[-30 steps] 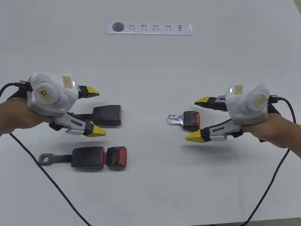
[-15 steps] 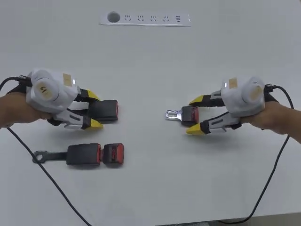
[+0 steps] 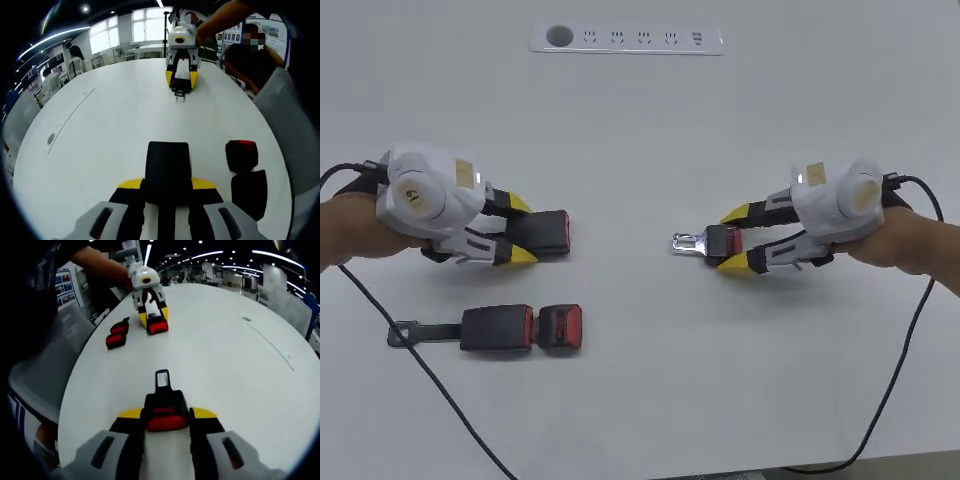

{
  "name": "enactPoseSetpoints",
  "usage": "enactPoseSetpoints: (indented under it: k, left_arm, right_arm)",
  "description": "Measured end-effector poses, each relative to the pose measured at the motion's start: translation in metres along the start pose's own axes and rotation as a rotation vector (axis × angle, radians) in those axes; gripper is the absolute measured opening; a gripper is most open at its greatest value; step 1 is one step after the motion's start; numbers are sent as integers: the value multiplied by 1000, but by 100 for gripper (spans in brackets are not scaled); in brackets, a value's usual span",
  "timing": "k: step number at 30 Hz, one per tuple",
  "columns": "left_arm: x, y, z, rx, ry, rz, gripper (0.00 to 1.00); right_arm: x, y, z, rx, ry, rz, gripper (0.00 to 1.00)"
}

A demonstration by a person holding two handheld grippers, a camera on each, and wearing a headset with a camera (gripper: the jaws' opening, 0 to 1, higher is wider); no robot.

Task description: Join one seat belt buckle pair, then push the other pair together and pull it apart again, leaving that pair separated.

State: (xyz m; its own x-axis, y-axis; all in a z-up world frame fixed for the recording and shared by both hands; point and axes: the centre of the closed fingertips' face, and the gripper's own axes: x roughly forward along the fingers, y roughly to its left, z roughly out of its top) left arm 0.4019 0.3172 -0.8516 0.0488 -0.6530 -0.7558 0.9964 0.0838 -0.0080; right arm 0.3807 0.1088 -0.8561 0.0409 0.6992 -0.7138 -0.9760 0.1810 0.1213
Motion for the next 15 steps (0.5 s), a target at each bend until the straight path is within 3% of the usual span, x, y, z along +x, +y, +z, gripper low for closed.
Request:
enactPoseSetpoints:
  k: [15]
  left_arm:
    - [1, 0, -1, 27, 21, -21, 34]
  right_arm:
    - [0, 0, 4, 10, -48, -6, 35]
